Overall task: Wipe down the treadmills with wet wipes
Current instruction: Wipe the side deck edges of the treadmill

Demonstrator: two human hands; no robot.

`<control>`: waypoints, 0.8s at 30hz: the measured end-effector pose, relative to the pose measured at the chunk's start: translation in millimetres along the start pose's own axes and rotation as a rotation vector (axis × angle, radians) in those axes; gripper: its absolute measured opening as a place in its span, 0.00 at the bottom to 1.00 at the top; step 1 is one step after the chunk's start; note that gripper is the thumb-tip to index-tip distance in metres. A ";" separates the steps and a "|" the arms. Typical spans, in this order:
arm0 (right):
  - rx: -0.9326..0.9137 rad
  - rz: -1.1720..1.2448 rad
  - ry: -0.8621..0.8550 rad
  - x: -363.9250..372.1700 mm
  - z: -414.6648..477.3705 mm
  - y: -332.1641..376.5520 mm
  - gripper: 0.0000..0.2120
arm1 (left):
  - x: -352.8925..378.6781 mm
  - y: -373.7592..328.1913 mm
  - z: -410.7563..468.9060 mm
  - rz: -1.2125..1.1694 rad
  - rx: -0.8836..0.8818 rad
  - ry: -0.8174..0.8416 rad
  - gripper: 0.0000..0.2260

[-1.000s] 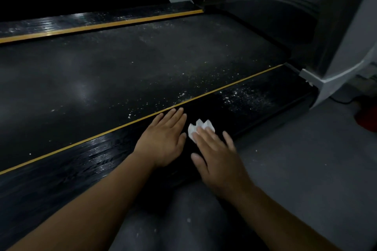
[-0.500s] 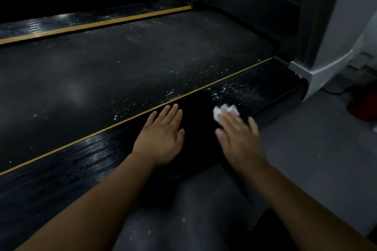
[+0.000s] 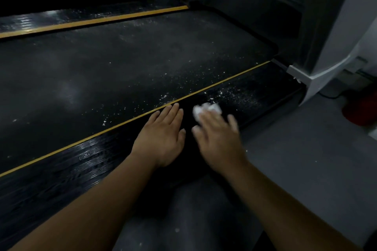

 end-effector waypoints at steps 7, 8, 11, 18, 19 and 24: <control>0.058 -0.025 0.045 -12.5 18.8 -39.2 0.31 | 0.5 1.5 3.2 -0.020 0.005 0.006 0.29; 0.104 -0.019 0.061 -12.1 26.6 -42.6 0.34 | 0.3 1.9 3.7 -0.029 0.008 0.011 0.28; 0.061 -0.013 0.086 -4.1 31.6 -18.0 0.36 | 0.5 4.0 8.2 -0.036 0.020 0.007 0.32; -0.084 -0.076 0.080 -12.3 21.9 -45.4 0.31 | 0.4 5.6 22.0 -0.033 0.047 -0.018 0.36; 0.011 -0.073 0.112 -14.7 37.1 -55.5 0.32 | 0.5 5.7 21.6 -0.039 0.044 -0.011 0.34; 0.000 -0.009 0.215 -2.8 64.6 -14.5 0.34 | -0.5 4.9 24.1 -0.025 0.057 -0.006 0.41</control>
Point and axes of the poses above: each hand's wrist, its own z-axis towards the middle knuckle, its own x-axis out of the palm, y = z × x, the point moved 4 cm from there along z, towards the middle knuckle, and after that the axes turned 6 degrees about z, right-handed, at the moved point
